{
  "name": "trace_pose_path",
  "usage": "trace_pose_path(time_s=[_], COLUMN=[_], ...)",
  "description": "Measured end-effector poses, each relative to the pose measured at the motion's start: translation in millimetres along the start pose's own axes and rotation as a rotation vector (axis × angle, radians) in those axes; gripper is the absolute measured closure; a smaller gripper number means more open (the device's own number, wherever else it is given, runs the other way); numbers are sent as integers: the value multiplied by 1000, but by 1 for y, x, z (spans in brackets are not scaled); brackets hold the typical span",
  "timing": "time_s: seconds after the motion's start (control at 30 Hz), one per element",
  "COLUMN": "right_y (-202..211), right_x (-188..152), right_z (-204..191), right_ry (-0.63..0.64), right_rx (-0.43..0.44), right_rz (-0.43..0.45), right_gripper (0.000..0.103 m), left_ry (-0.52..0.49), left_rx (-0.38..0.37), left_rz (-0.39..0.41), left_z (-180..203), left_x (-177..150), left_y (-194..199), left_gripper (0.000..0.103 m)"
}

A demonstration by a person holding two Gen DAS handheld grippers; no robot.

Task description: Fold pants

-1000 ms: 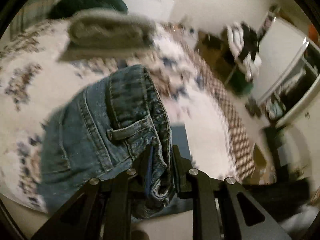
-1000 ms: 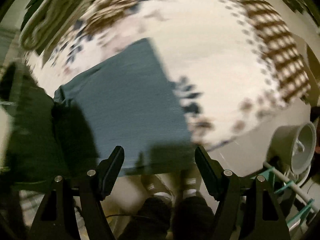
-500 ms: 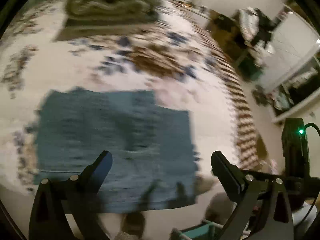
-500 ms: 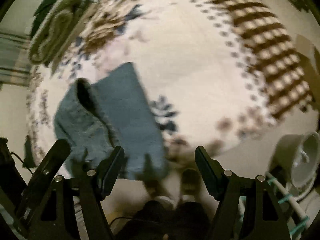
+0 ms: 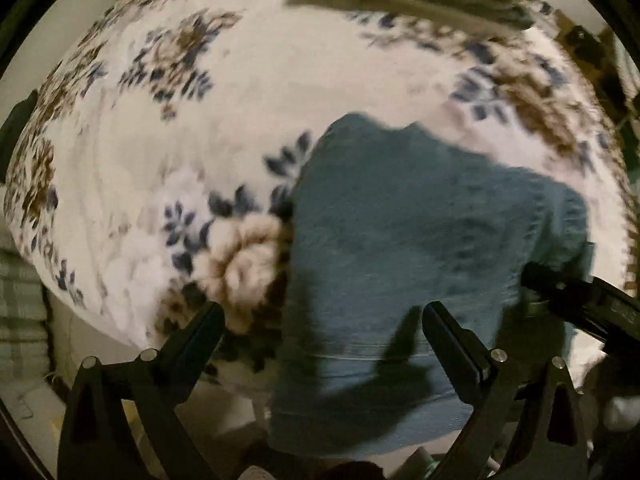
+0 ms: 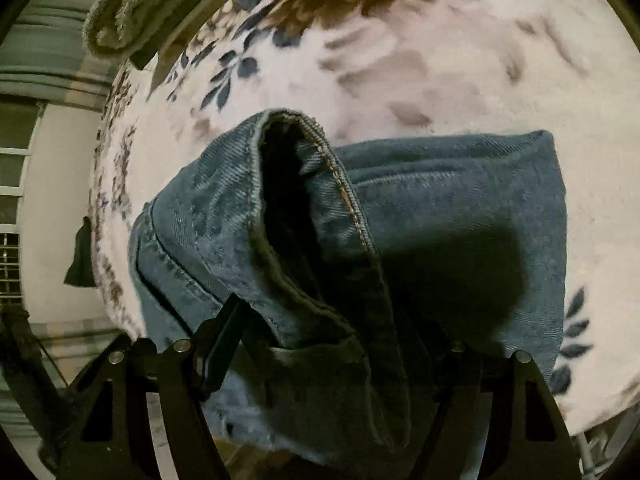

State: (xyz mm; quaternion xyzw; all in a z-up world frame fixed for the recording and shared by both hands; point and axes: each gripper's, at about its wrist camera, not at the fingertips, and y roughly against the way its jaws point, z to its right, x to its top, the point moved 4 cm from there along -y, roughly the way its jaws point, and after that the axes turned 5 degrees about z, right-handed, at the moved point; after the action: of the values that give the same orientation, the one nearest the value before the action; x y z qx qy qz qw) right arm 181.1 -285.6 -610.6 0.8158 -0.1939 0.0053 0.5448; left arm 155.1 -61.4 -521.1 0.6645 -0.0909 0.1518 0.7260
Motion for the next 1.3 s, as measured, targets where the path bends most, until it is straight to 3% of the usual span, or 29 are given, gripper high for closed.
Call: trace_pose_path(time_s=[0.03, 0.13, 0.23, 0.33, 0.53, 0.7, 0.87, 0.97, 1.0, 1.03, 1.13, 1.17, 1.3], right_y=[0, 6, 20, 46, 114, 162, 163, 139, 131, 122, 113, 119, 150], right_x=[-2, -9, -12, -12, -4, 0, -10, -19, -21, -22, -20, -16, 7], right_z=[-2, -3, -10, -18, -9, 43, 113, 138, 144, 149, 158, 157, 152], right_ry=[8, -7, -11, -15, -49, -107, -192, -160, -154, -144, -179, -192, -243], right_rx=[-2, -1, -13, -24, -37, -130, -226, -285, -306, -336, -344, -322, -217], right_rz=[11, 39, 63, 95, 186, 227, 179, 94, 62, 15, -82, -71, 61], right_gripper=[54, 74, 83, 85, 86, 86, 86, 85, 81, 69, 60, 60, 44], left_ry=[3, 11, 6, 16, 68, 80, 46, 28, 23, 18, -11, -26, -96], left_rx=[1, 2, 2, -18, -70, -115, -132, -131, -124, -120, -101, -98, -92], left_rz=[-1, -1, 2, 12, 50, 30, -10, -30, -32, -32, -30, -22, 3], left_z=[-2, -6, -7, -8, -10, 5, 35, 47, 48, 49, 51, 53, 70], left_x=[-1, -4, -4, 1, 20, 33, 40, 44, 47, 48, 53, 53, 45], left_y=[-2, -2, 4, 17, 41, 27, -9, -28, -32, -33, -26, -20, -6], left_gripper=[2, 2, 2, 2, 2, 2, 2, 2, 2, 2, 2, 2, 2])
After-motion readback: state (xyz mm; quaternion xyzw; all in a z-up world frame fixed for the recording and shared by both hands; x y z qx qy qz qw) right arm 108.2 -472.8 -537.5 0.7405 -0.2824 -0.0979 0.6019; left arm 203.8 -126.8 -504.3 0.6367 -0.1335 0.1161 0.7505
